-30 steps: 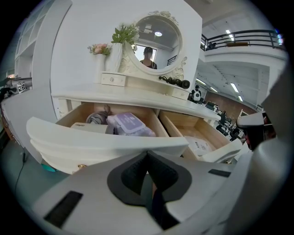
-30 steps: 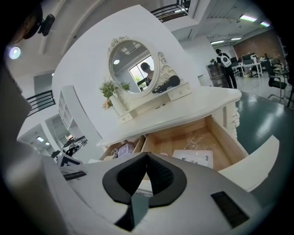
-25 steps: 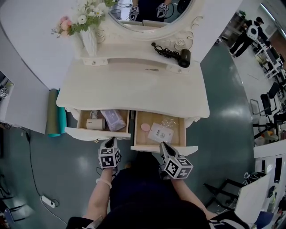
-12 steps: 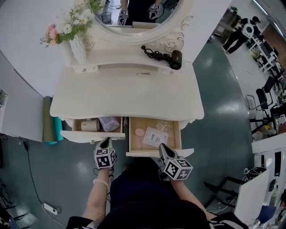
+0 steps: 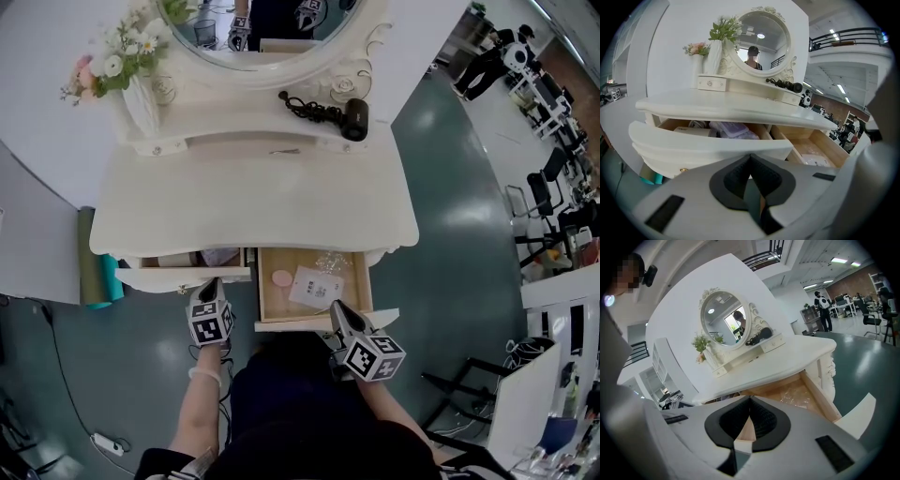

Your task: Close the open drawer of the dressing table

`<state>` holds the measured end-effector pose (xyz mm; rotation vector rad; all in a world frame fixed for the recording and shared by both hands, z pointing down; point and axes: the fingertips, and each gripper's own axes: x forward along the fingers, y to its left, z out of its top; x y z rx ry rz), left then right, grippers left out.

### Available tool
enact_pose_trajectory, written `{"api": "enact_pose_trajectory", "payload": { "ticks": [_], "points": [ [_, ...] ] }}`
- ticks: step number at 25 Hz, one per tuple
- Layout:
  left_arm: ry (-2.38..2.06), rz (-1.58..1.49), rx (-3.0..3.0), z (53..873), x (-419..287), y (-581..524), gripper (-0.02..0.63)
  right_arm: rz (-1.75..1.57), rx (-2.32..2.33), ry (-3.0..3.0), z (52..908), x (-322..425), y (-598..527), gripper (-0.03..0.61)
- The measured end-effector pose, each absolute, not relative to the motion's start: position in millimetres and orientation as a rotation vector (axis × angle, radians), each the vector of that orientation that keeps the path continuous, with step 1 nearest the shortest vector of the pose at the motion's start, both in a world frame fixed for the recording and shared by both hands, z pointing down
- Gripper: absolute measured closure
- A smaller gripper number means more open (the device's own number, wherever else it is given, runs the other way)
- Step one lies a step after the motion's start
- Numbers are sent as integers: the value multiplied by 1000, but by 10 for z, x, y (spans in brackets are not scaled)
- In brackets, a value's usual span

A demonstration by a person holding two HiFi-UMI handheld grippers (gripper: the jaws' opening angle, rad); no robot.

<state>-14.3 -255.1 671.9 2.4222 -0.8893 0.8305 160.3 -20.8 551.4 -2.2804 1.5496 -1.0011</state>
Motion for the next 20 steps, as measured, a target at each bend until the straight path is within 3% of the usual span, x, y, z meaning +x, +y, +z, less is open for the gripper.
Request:
{"api": "enact_pose_trajectory", "payload": {
  "ticks": [20],
  "points": [
    [-885, 816, 2444, 6724, 167, -2931, 595, -988, -2309, 1535, 5473, 1794, -366, 568]
  ]
}}
